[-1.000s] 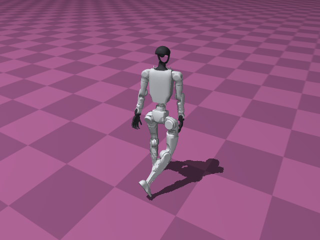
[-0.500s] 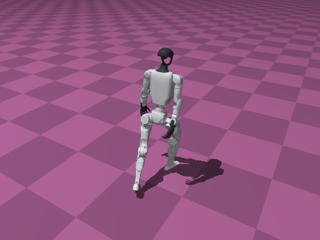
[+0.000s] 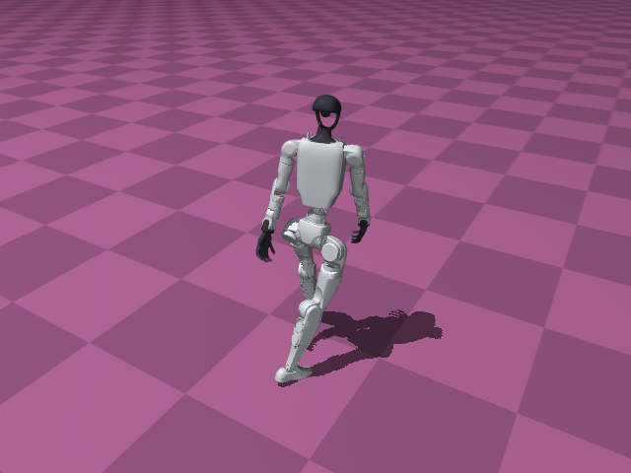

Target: Walk run

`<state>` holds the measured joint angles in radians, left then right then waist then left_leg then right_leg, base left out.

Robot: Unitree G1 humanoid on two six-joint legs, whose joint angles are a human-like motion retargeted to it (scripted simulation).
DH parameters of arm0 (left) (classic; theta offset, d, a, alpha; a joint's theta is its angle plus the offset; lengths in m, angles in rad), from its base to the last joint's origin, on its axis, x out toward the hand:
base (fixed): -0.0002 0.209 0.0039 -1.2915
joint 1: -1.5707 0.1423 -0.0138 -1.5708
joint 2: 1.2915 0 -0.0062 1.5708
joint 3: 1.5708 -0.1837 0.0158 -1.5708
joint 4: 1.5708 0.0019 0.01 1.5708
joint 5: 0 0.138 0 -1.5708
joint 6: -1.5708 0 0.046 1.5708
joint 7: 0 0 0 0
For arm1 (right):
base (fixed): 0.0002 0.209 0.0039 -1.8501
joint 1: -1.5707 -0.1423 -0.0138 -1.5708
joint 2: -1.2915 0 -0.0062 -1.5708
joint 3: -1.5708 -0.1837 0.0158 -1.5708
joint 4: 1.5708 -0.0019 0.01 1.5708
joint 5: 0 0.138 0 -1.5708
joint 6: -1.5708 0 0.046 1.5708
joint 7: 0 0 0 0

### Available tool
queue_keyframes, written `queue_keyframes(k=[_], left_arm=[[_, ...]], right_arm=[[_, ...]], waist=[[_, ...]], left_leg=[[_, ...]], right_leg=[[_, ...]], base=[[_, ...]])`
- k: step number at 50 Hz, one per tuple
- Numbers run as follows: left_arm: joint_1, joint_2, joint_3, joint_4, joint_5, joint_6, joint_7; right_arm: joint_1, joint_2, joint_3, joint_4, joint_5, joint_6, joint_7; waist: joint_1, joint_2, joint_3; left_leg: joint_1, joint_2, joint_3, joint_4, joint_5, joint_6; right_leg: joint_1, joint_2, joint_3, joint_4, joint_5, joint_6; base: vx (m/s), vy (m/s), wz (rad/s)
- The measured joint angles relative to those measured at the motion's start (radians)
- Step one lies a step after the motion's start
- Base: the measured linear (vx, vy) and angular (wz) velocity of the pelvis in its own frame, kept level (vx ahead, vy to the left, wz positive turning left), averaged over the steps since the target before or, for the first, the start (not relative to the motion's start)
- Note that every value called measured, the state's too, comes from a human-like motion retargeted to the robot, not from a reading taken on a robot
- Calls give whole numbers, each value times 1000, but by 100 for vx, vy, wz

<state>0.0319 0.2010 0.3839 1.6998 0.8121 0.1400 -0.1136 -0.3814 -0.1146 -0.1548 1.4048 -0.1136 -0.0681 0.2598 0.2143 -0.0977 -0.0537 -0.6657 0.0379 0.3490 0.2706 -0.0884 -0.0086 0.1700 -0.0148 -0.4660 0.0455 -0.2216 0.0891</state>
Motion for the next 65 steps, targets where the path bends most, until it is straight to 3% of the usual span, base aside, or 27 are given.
queue_keyframes(k=[2, 3, 5, 8, 10, 15, 20, 25, 27, 30, 32, 33, 35, 38, 42, 45, 47, 52, 55, 58, 62, 63, 65], left_arm=[[-3, 3, -5, -11, 3, 2, 9], [-6, 7, -10, -18, 1, 5, 15], [-18, 6, 9, -41, -13, 5, 31], [-40, 16, -2, -91, -67, -16, 18], [-74, 33, -31, -116, -119, -35, 5], [-171, 86, -95, -160, -168, -62, 46], [-279, 140, -157, -209, -136, -82, 17], [-337, 168, -201, -300, -133, -114, -19], [-336, 160, -205, -323, -139, -132, -12], [-304, 133, -198, -334, -144, -150, 2], [-257, 118, -178, -320, -121, -141, -6], [-229, 108, -162, -310, -101, -132, -10], [-170, 77, -135, -275, -71, -116, 1], [-96, 27, -87, -207, -25, -88, 27], [-43, -10, -20, -151, -11, -62, 31], [-9, -35, 54, -133, -31, -57, 17], [15, -43, 85, -117, -69, -51, 17], [31, -43, 113, -52, -146, -31, 38], [24, -38, 113, -11, -130, -13, 31], [18, -20, 95, 0, -70, 4, -7], [12, -8, 68, -5, -7, 18, -40], [11, -7, 67, -6, 0, 20, -45], [3, -8, 73, -15, -7, 24, -51]], right_arm=[[38, 21, -33, 14, 82, 9, 69], [62, 28, -54, 28, 117, 44, 96], [103, 54, -73, 62, 145, 107, 66], [168, 59, -49, 125, 131, 99, -52], [198, 45, -28, 154, 89, 94, -95], [289, 49, -62, 167, -98, 114, -201], [394, 68, -95, 156, -186, 165, -251], [451, 90, -150, 172, -222, 213, -138], [459, 88, -162, 177, -206, 220, -125], [448, 75, -179, 188, -191, 223, -132], [437, 67, -172, 197, -178, 221, -125], [426, 64, -171, 203, -170, 222, -120], [406, 64, -175, 210, -159, 227, -124], [387, 65, -157, 197, -134, 214, -116], [315, 46, -114, 179, -130, 212, -123], [243, 33, -77, 171, -154, 206, -170], [204, 18, -53, 159, -167, 197, -174], [120, -23, -33, 100, -180, 155, -176], [98, -32, -26, 60, -173, 123, -212], [101, -27, -26, 41, -165, 109, -214], [157, -13, -33, 47, -192, 118, -173], [181, -10, -37, 57, -210, 116, -160], [226, 11, -37, 83, -246, 115, -160]], waist=[[12, 13, -19], [29, 19, -23], [26, 26, -28], [-13, 90, -28], [-19, 113, -16], [-142, 70, 4], [-251, 26, -1], [-315, -14, 4], [-323, -10, -5], [-314, -4, -24], [-326, -12, -36], [-336, -11, -38], [-348, -17, -51], [-310, -83, -55], [-277, -153, -31], [-222, -107, -12], [-171, -80, -5], [-71, -10, 32], [-33, 2, 36], [-28, 3, 20], [-3, 11, -10], [12, 12, -16], [6, 18, -24]], left_leg=[[37, 31, 101, 44, 48, 54], [33, 29, -10, 80, 56, 58], [56, 53, -67, 156, -1, 78], [179, 127, -82, 154, -90, 74], [260, 175, -23, 129, -123, 68], [442, 56, 13, -52, -125, 77], [564, -46, -32, -156, -158, 77], [710, -113, -88, -221, -214, 62], [744, -111, -99, -216, -234, 44], [781, -118, -103, -183, -222, 14], [814, -127, -83, -153, -127, -12], [823, -124, -72, -124, -54, -24], [826, -98, 22, -36, 145, -17], [784, -82, 192, 213, 331, 71], [629, 3, 303, 512, 147, 113], [443, 43, 251, 558, 35, 49], [337, 44, 233, 486, -4, 21], [163, 26, 168, 147, -36, 15], [74, -9, 97, -16, -23, -26], [24, -34, 76, -57, -44, 11], [42, -2, 107, 38, 45, 88], [38, 5, 39, 72, 44, 89], [48, 20, -32, 142, -5, 96]], right_leg=[[39, 4, 6, 41, 82, 25], [54, 3, 13, 72, 148, 22], [42, -14, 14, 182, 329, -46], [-29, -37, -81, 477, 522, -190], [-118, -78, -100, 678, 457, -226], [-450, -166, -59, 903, 292, -167], [-641, -205, -129, 585, 168, -154], [-780, -141, 55, 160, 135, -131], [-814, -146, 51, 140, 125, -130], [-807, -194, -58, 244, 152, -185], [-811, -214, -58, 324, 199, -240], [-823, -215, 14, 385, 172, -247], [-772, -233, 55, 408, 107, -235], [-630, -288, 46, 338, 61, -209], [-487, -341, 2, 277, 12, -175], [-367, -237, -73, 151, 22, -174], [-311, -173, -68, 94, 20, -167], [-157, -40, -77, 3, -26, -140], [-80, -12, -70, -27, -52, -102], [-37, 1, -47, -16, -62, -58], [18, 11, 5, 34, 45, 9], [28, 6, 23, 58, 105, 19], [23, -4, 37, 138, 273, -17]], base=[[111, 13, -40], [122, 14, -68], [114, 9, -57], [88, 7, -33], [91, 11, -66], [77, 4, 22], [70, -7, 76], [85, -20, 70], [77, -19, 33], [92, -25, -5], [107, -30, 12], [107, -26, 36], [108, -25, 28], [93, -22, -7], [74, -21, 24], [53, -11, -39], [97, -22, -68], [68, -9, -44], [76, -2, -38], [84, -2, -9], [108, 7, -45], [113, 9, -91], [113, 8, -66]])
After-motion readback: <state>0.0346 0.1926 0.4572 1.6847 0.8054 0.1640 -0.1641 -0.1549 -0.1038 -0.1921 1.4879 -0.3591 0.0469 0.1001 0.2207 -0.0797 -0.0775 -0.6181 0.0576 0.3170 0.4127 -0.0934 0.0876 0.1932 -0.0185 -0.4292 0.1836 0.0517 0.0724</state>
